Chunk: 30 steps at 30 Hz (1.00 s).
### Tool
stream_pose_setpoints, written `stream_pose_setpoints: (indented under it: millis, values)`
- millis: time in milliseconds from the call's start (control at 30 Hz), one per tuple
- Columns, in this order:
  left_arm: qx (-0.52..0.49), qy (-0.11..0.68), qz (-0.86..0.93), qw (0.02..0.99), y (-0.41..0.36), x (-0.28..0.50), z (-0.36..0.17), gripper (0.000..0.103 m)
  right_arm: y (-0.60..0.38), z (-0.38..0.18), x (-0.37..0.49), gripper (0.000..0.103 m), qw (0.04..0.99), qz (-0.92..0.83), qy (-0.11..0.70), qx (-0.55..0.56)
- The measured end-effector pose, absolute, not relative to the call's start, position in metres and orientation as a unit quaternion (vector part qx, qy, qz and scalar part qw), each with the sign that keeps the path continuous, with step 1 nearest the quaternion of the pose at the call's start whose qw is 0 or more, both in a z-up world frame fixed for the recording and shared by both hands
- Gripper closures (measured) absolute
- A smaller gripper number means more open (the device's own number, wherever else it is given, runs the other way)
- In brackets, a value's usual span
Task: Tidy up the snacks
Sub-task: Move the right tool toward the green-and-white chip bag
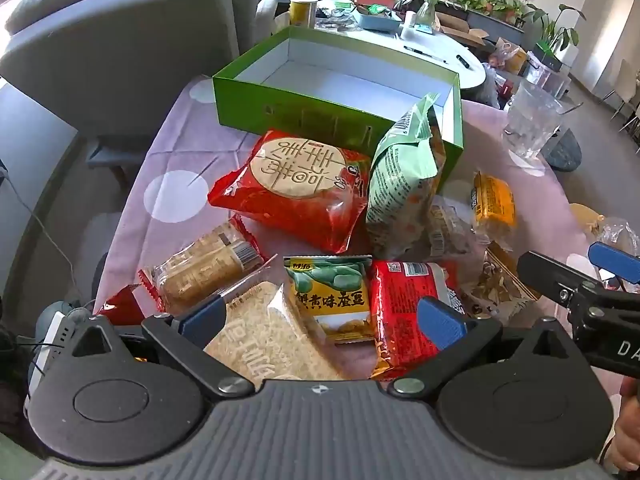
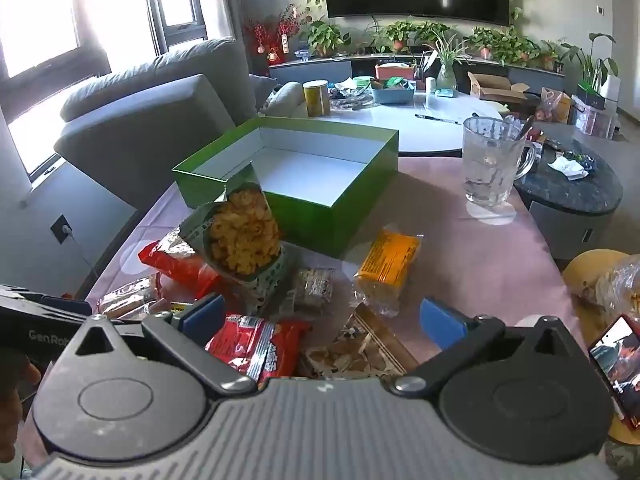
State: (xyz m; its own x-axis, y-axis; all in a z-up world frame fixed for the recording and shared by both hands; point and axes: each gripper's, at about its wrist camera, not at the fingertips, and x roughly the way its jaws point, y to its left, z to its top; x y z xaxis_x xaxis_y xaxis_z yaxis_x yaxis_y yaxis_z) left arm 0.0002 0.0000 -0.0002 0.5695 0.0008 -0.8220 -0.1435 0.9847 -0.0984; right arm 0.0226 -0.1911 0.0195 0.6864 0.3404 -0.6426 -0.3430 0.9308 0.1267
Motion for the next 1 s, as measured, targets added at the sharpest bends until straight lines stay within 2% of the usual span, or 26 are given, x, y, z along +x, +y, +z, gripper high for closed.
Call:
stream_pose_setpoints:
  millis: [500, 1000]
  values:
    - [-0.048, 0.440, 0.041, 0.896, -0.002, 0.005, -0.001, 0.001, -0.196, 0.017, 0.035, 0.018, 0.917, 0.187, 0.352, 0.016]
    - [-0.070, 0.426, 0.029, 0.901, 0.003, 0.004, -0.002, 0.006, -0.199, 0.014, 0.040, 0.018, 0.912, 0.201, 0.356, 0.037]
